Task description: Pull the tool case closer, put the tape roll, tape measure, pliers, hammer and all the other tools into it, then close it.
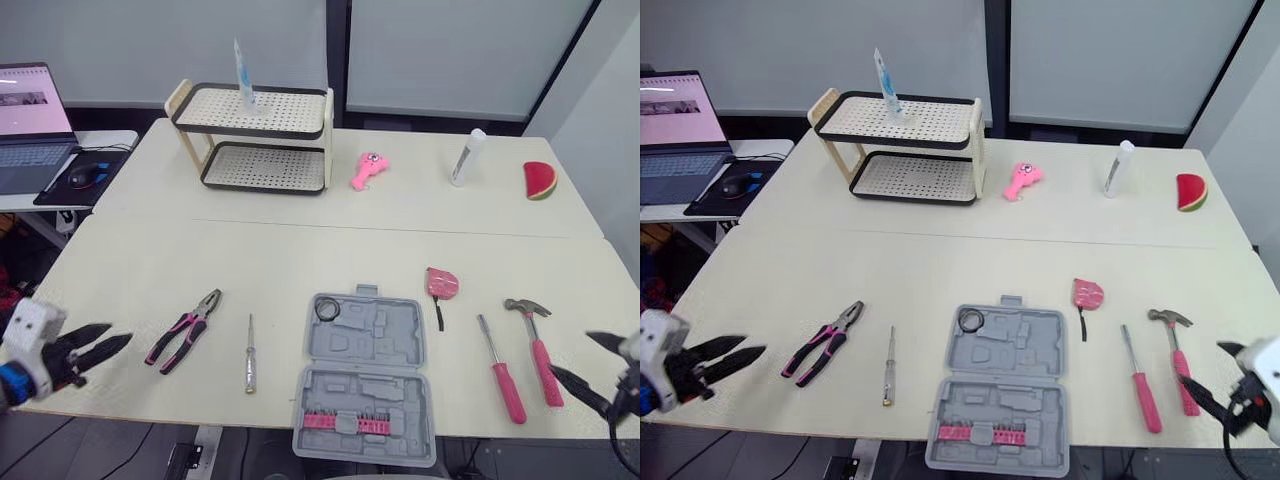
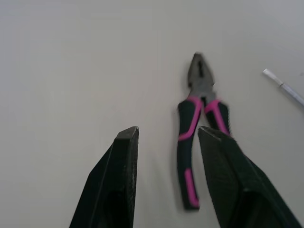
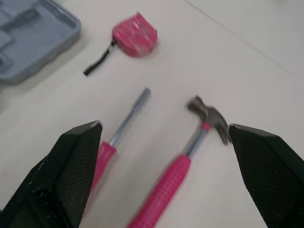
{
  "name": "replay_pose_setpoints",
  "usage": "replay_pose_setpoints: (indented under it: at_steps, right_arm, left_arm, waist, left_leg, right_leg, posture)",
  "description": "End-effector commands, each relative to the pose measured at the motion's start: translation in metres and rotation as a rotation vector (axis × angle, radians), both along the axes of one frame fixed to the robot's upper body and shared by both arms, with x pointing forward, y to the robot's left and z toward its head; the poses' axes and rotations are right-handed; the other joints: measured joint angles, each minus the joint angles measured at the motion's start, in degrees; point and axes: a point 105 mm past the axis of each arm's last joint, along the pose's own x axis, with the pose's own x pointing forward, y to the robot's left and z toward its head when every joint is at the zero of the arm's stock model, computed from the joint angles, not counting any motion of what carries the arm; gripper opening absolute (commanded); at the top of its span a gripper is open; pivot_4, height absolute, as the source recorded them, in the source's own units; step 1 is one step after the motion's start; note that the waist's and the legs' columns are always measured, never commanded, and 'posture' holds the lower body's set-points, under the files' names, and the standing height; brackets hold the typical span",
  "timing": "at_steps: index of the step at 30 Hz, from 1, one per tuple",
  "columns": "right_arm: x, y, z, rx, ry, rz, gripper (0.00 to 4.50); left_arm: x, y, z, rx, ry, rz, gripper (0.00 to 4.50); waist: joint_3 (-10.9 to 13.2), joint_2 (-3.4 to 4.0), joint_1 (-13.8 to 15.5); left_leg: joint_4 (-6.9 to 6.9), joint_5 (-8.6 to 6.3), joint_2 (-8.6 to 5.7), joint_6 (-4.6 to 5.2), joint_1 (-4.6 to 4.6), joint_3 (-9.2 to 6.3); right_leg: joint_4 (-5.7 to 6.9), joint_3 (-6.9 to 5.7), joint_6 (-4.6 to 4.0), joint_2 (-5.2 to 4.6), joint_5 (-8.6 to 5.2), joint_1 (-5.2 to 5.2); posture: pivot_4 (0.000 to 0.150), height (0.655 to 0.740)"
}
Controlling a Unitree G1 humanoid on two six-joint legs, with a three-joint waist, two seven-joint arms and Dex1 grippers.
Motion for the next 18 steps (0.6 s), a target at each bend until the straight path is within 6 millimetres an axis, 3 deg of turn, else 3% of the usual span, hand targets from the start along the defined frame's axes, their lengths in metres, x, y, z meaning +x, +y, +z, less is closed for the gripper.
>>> replay_pose_setpoints:
  at_steps: [1, 5, 11, 15, 18]
  right_arm:
    - [-0.01, -0.016, 0.0, -0.048, 0.005, 0.006, 4.5]
    - [-0.021, -0.029, -0.009, -0.048, 0.07, -0.008, 4.5]
    - [-0.019, -0.032, -0.008, -0.049, 0.082, 0.007, 4.5]
    - [-0.006, -0.009, 0.002, -0.003, 0.052, 0.073, 4.5]
    - [0.004, 0.014, 0.01, 0.025, 0.028, 0.138, 4.5]
  left_arm:
    - [-0.021, 0.015, 0.002, 0.032, -0.011, 0.056, 3.36]
    - [-0.044, 0.021, -0.01, 0.029, 0.038, 0.108, 4.45]
    - [-0.062, 0.02, -0.015, 0.031, 0.065, 0.123, 4.45]
    - [-0.053, 0.001, -0.004, 0.032, 0.046, 0.011, 4.45]
    - [-0.038, -0.024, 0.01, 0.015, 0.003, -0.101, 4.45]
  waist:
    - [-0.04, -0.01, 0.0]
    - [-0.13, -0.08, 0.01]
    - [-0.18, -0.15, -0.06]
    - [-0.18, -0.11, -0.01]
    - [-0.19, -0.12, 0.03]
  left_leg:
    - [0.0, 0.0, 0.01, 0.0, 0.02, 0.05]
    - [0.0, 0.0, 0.01, -0.01, 0.06, 0.14]
    - [-0.02, -0.01, 0.02, -0.02, 0.09, 0.16]
    - [-0.03, -0.02, 0.04, -0.03, 0.09, 0.17]
    - [-0.04, -0.02, 0.04, -0.04, 0.09, 0.17]
  right_leg:
    - [0.0, 0.05, 0.0, -0.01, -0.01, 0.01]
    - [-0.01, 0.13, 0.01, -0.02, 0.0, 0.02]
    - [-0.02, 0.14, -0.02, -0.01, -0.02, 0.03]
    - [-0.02, 0.15, -0.03, -0.01, -0.04, 0.03]
    - [-0.03, 0.14, -0.02, -0.01, -0.06, 0.03]
  posture:
    - [0.15, 0.735]
    - [0.15, 0.735]
    - [0.15, 0.735]
    - [0.15, 0.735]
    - [0.15, 0.735]
